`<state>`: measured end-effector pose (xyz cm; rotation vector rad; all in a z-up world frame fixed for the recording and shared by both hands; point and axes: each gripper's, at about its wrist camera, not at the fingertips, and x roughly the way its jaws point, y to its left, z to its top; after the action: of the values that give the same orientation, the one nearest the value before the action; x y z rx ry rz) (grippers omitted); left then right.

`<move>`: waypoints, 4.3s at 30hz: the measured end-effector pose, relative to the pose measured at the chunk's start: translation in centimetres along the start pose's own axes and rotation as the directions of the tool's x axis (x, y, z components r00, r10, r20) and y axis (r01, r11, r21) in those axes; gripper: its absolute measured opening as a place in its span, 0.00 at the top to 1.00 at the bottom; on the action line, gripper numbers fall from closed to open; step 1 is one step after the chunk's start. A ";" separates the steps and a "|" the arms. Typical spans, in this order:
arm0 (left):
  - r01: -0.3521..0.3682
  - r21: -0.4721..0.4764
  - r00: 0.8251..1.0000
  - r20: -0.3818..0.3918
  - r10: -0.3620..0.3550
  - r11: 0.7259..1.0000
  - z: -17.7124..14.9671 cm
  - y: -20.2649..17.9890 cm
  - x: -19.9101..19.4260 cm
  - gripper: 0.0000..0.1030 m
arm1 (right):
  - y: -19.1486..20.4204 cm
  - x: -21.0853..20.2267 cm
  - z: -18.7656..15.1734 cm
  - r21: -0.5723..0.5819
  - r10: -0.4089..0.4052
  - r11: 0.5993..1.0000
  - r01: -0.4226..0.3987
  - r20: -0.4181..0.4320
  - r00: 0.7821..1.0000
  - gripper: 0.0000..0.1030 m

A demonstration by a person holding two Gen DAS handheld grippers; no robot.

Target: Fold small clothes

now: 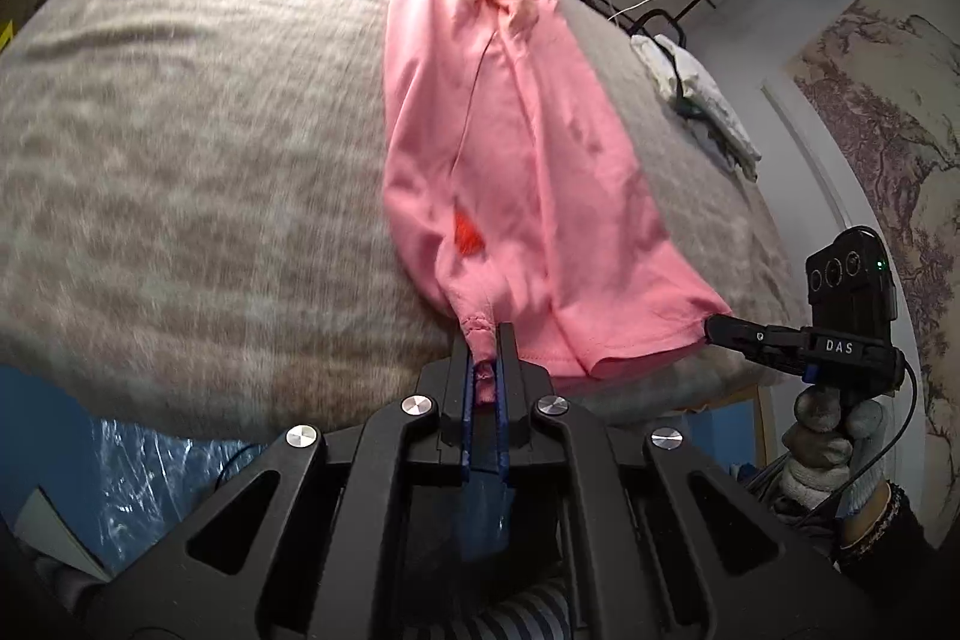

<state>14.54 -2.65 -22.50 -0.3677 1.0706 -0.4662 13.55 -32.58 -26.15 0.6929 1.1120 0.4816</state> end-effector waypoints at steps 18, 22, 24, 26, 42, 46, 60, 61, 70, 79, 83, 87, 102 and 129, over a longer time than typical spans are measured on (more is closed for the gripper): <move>0.003 0.043 0.992 0.125 -0.008 0.999 13.0 -1.5 1.6 0.97 | 2.4 -1.2 11.8 0.002 0.057 0.998 -0.058 0.180 0.982 0.97; -0.011 0.038 0.991 0.136 0.006 0.999 16.1 -1.0 3.4 0.97 | 2.1 0.0 15.1 0.027 0.056 0.998 -0.063 0.203 0.978 0.97; -0.017 0.028 0.990 0.143 0.012 0.999 17.6 -0.6 4.4 0.97 | 2.1 0.6 16.5 0.033 0.055 0.997 -0.063 0.213 0.976 0.97; -0.023 0.018 0.988 0.150 0.020 1.000 19.3 -0.2 5.5 0.97 | 2.0 1.0 18.1 0.029 0.044 0.998 -0.052 0.229 0.972 0.97; -0.078 -0.038 0.990 0.111 0.081 0.996 24.0 1.8 12.8 0.97 | -2.4 4.9 24.0 0.134 -0.059 0.991 0.029 0.232 0.971 0.97; -0.082 -0.065 0.988 0.122 0.090 0.994 24.6 2.6 12.1 0.70 | -2.0 4.3 24.2 0.091 -0.101 0.992 0.083 0.222 0.970 0.93; -0.070 0.134 0.996 0.061 0.062 0.989 22.2 0.8 11.8 0.64 | 2.1 6.9 21.2 -0.258 -0.079 0.962 0.090 0.053 0.995 0.93; -0.069 0.134 0.997 0.046 0.063 0.989 22.3 0.6 12.6 0.65 | 2.1 7.3 21.3 -0.257 -0.077 0.963 0.086 0.046 0.996 0.93; -0.286 0.011 0.954 0.102 0.283 0.958 25.7 2.0 15.4 0.65 | 1.6 8.5 24.5 -0.202 -0.162 0.961 0.189 0.143 0.976 0.93; -0.291 -0.066 0.940 0.166 0.298 0.955 27.2 4.2 12.6 0.65 | -0.6 4.6 26.9 -0.099 -0.134 0.982 0.162 0.249 0.959 0.84; -0.251 -0.053 0.953 0.164 0.256 0.967 28.5 3.6 12.2 0.65 | -1.5 3.6 28.7 -0.083 -0.146 0.981 0.175 0.276 0.950 0.73; -0.229 -0.018 0.958 0.174 0.229 0.973 31.4 2.9 12.2 0.65 | -2.6 2.7 31.0 -0.068 -0.107 0.989 0.133 0.306 0.946 0.73; -0.165 -0.039 0.980 0.106 0.168 0.986 42.8 10.1 20.2 0.65 | -7.1 8.0 43.3 -0.014 -0.098 0.994 0.105 0.268 0.958 0.73; -0.146 0.049 0.988 0.054 0.144 0.988 48.2 9.1 26.1 0.65 | -7.2 11.7 49.4 -0.082 -0.138 0.983 0.163 0.257 0.957 0.68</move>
<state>69.95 -5.82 -25.51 -0.2516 1.0259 -0.3527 63.77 -42.71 -25.34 0.5569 0.8879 0.3085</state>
